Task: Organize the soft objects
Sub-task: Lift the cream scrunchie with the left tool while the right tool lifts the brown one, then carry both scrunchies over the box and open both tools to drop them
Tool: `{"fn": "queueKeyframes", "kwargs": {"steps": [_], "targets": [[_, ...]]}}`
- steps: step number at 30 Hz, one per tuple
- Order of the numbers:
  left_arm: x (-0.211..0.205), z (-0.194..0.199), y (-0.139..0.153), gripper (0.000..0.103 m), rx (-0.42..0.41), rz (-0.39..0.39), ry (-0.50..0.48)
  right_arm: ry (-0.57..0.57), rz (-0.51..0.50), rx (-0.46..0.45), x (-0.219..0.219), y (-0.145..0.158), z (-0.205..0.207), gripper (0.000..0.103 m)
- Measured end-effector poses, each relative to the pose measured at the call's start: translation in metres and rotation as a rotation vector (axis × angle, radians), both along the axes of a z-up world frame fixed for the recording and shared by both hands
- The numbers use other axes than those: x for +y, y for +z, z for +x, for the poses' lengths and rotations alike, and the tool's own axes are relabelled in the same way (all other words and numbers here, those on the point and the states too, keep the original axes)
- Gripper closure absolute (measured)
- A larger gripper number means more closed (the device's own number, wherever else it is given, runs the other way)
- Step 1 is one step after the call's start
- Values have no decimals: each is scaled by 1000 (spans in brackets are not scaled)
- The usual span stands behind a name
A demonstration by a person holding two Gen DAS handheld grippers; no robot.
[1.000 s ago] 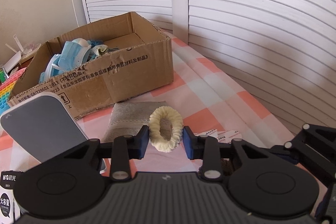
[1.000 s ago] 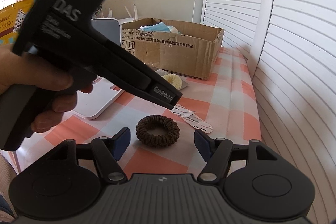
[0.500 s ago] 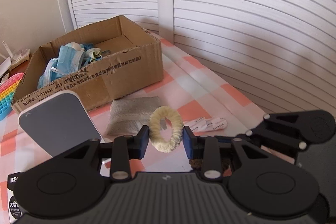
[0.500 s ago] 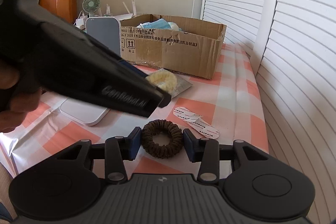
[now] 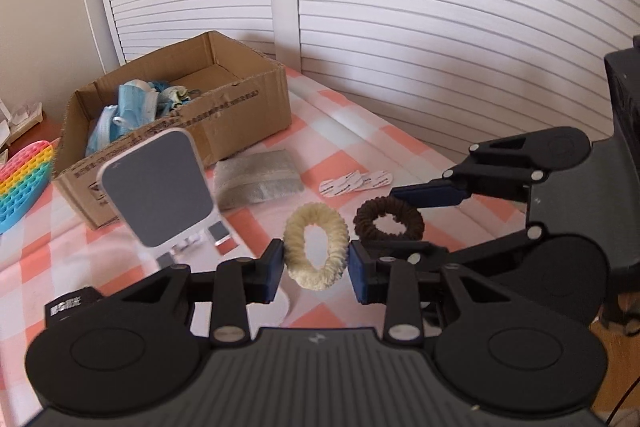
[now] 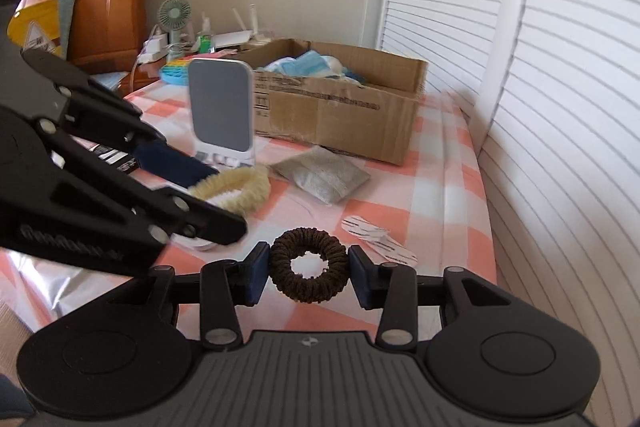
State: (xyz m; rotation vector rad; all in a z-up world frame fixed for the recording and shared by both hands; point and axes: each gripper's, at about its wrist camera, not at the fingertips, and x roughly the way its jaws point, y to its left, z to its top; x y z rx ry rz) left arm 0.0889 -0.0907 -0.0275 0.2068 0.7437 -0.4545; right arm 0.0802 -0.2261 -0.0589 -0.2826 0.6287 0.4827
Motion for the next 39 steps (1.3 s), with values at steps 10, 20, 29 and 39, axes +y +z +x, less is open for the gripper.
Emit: {"fn": "queueKeyframes", "kwargs": {"steps": [10, 20, 29, 39], "targets": [[47, -19, 14, 70, -1, -5, 37, 12, -29, 6, 15, 11, -8, 56], [94, -19, 13, 70, 12, 25, 88, -4, -47, 0, 24, 24, -5, 56], [125, 10, 20, 70, -15, 47, 130, -14, -44, -3, 30, 35, 18, 56], [128, 75, 46, 70, -61, 9, 130, -2, -27, -40, 31, 60, 65, 56]]}}
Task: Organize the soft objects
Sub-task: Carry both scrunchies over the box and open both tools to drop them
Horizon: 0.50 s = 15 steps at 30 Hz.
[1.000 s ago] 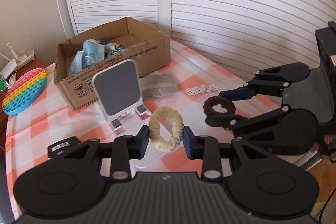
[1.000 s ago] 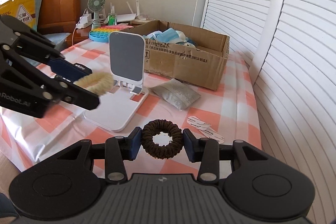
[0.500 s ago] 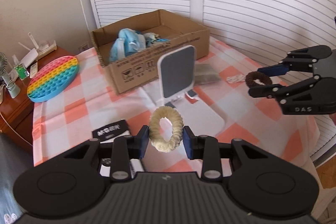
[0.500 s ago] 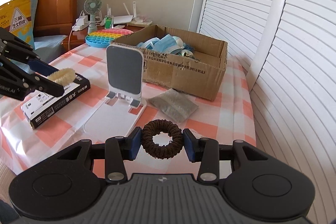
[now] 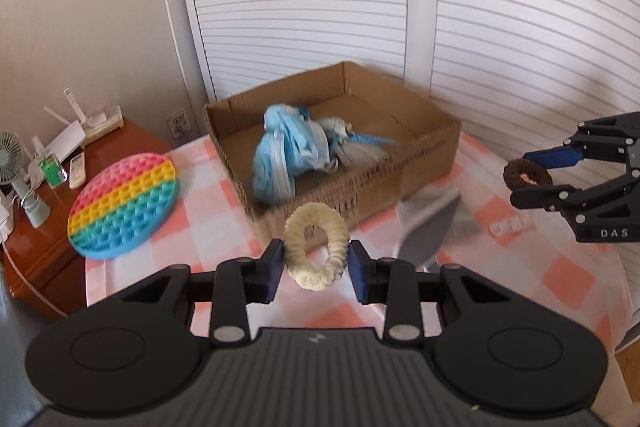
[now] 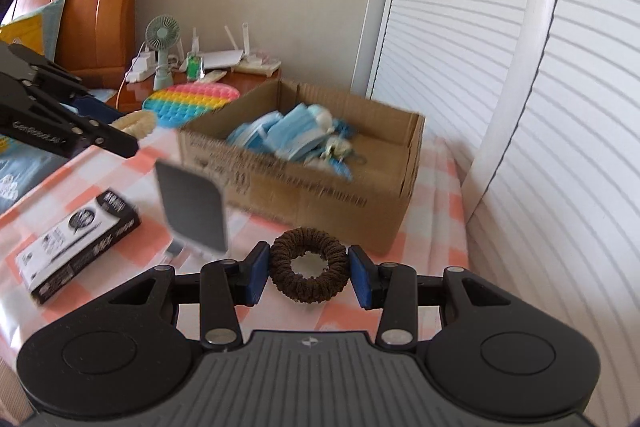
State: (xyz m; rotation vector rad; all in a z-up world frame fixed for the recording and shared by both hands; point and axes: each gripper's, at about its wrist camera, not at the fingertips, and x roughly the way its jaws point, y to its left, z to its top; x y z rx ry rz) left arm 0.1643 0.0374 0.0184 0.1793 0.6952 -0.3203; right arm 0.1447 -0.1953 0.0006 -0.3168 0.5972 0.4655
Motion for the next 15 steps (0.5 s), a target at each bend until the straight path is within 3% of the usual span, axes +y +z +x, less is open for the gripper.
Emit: {"fn": "queueKeyframes", "kwargs": {"steps": [6, 8, 9, 10, 12, 15], "targets": [[-11, 56, 10, 67, -32, -31, -14, -1, -1, -39, 1, 14, 32, 56], [-14, 71, 9, 47, -37, -67, -9, 2, -2, -44, 2, 16, 43, 56], [-15, 76, 9, 21, -44, -83, -10, 0, -4, -47, 3, 17, 47, 56], [-17, 79, 9, 12, -64, -90, -10, -2, -3, -45, 3, 17, 53, 56], [-18, 78, 10, 12, -112, -80, -8, -5, 3, -40, 4, 18, 63, 56], [-15, 74, 12, 10, -108, -75, -19, -2, 15, -32, 6, 20, 76, 56]]}}
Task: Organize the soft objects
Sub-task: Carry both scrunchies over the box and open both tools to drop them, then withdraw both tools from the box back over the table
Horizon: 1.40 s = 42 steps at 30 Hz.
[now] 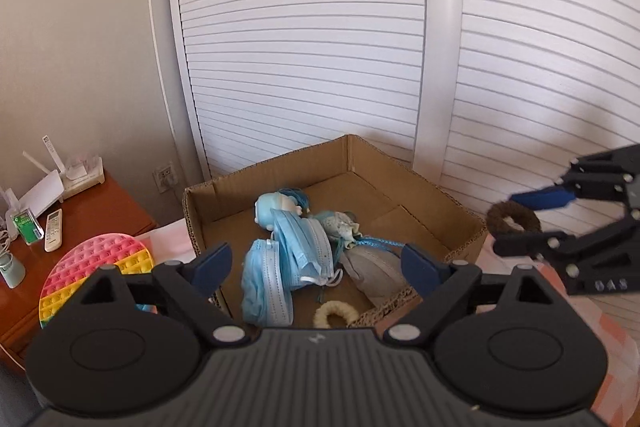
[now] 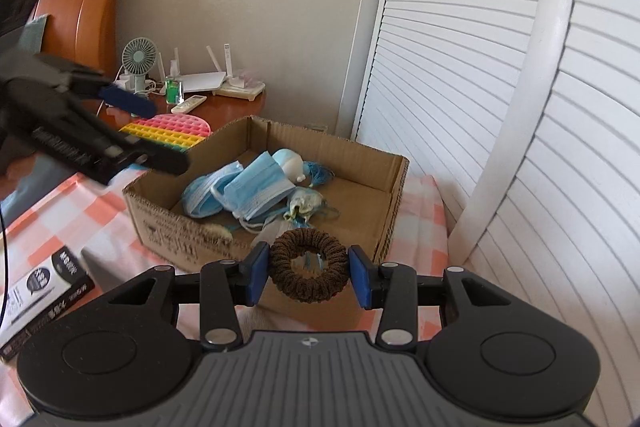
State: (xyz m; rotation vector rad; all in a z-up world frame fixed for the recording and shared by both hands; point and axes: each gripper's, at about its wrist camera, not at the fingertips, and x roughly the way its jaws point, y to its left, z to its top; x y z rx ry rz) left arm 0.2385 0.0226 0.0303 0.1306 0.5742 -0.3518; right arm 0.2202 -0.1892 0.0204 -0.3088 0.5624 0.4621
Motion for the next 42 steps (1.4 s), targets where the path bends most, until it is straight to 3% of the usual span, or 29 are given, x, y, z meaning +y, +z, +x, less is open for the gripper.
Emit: {"fn": "queueKeyframes", "kwargs": {"steps": [3, 13, 14, 16, 17, 18, 24, 32, 42], "targets": [[8, -12, 0, 5, 8, 23, 5, 4, 8, 6, 5, 3, 13, 56], [36, -69, -11, 3, 66, 67, 12, -9, 13, 36, 37, 7, 83, 55], [37, -75, -12, 3, 68, 73, 11, -24, 8, 32, 41, 6, 90, 52], [38, -87, -14, 3, 60, 84, 16, -56, 5, 51, 45, 2, 105, 35], [39, -92, -15, 3, 58, 83, 21, -61, 12, 72, 45, -1, 110, 20], [39, -97, -16, 3, 61, 77, 20, -68, 21, 78, 45, -3, 113, 12], [40, -115, -20, 3, 79, 39, 27, -99, 27, 68, 43, -1, 94, 0], [29, -138, -21, 3, 85, 8, 55, -139, 33, 55, 26, 14, 49, 0], [7, -168, -28, 3, 90, 3, 95, -168, 62, 83, -8, -8, -14, 0]]}}
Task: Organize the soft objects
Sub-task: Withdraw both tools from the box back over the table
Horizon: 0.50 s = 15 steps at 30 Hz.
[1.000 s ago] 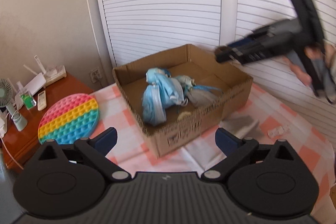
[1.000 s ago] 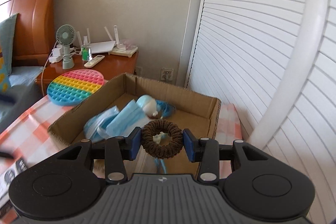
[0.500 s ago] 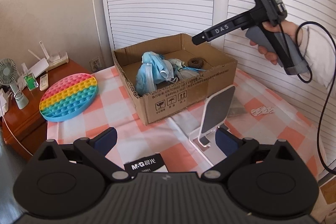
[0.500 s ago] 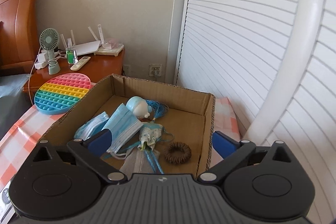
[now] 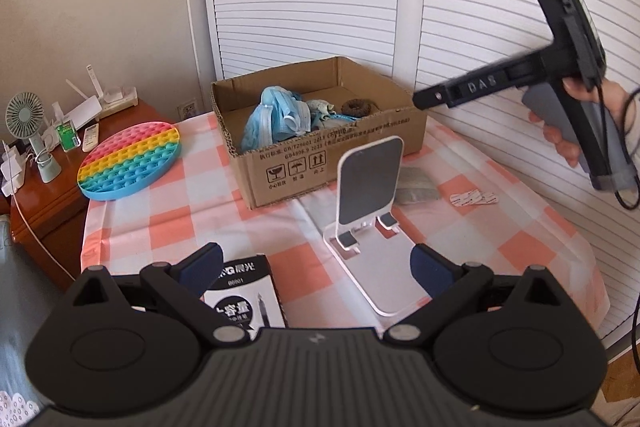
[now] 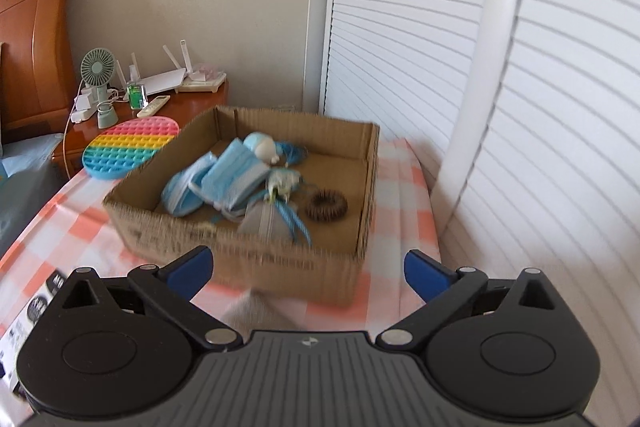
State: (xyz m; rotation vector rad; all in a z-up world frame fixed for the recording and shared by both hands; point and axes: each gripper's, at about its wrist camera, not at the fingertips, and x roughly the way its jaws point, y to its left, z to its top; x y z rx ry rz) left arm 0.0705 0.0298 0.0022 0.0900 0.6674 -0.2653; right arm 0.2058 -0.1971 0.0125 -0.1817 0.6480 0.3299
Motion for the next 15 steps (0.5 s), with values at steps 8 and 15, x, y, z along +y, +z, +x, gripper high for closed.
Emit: {"fn": "queueKeyframes", "kwargs": {"steps": [8, 15], "targets": [[-12, -12, -10, 3, 28, -59, 24, -2, 45, 35, -20, -29, -36, 0], [-26, -16, -19, 3, 61, -73, -4, 55, 29, 41, -29, -46, -52, 0]]}}
